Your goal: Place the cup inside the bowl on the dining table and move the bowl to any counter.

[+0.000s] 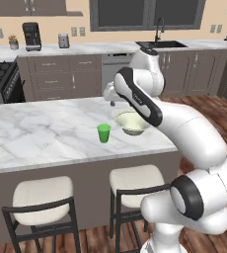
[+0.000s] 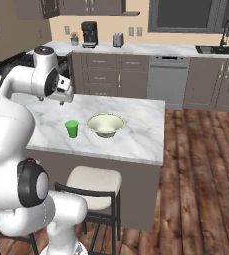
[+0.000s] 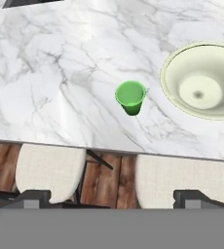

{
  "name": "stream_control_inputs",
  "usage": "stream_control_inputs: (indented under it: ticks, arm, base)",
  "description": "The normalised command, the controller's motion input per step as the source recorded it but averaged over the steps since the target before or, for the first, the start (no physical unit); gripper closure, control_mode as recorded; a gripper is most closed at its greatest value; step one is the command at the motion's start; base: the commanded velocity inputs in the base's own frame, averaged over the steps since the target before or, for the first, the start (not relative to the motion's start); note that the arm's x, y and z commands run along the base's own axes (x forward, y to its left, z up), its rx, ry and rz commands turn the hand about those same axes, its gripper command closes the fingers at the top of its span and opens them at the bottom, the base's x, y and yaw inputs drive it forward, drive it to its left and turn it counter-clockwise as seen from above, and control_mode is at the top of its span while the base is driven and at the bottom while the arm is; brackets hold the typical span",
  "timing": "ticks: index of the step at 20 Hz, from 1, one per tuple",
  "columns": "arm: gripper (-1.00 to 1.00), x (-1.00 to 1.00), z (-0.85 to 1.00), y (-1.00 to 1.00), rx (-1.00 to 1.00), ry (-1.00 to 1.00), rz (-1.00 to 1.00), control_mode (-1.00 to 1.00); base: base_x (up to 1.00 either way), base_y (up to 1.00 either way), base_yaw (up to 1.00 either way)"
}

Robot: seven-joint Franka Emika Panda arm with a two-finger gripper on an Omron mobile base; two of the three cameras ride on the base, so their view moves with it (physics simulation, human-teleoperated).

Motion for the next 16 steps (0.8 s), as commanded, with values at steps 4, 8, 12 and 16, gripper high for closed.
stream_control_inputs:
  ticks: [4, 8, 12, 16]
  arm:
    - [-1.00, 0.20, -0.06, 0.14, -0.01, 0.00, 0.00, -1.00]
    - [-1.00, 0.24, -0.05, 0.22, -0.05, 0.00, 0.00, -1.00]
    - [-1.00, 0.14, -0.08, 0.23, -0.10, 0.00, 0.00, -1.00]
    - [-1.00, 0.04, -0.03, 0.09, -0.03, 0.00, 0.00, -1.00]
  base:
    - [0.00, 0.00, 0.00]
    - [0.00, 0.00, 0.00]
    - [0.00, 0.00, 0.00]
    - [0.00, 0.00, 0.00]
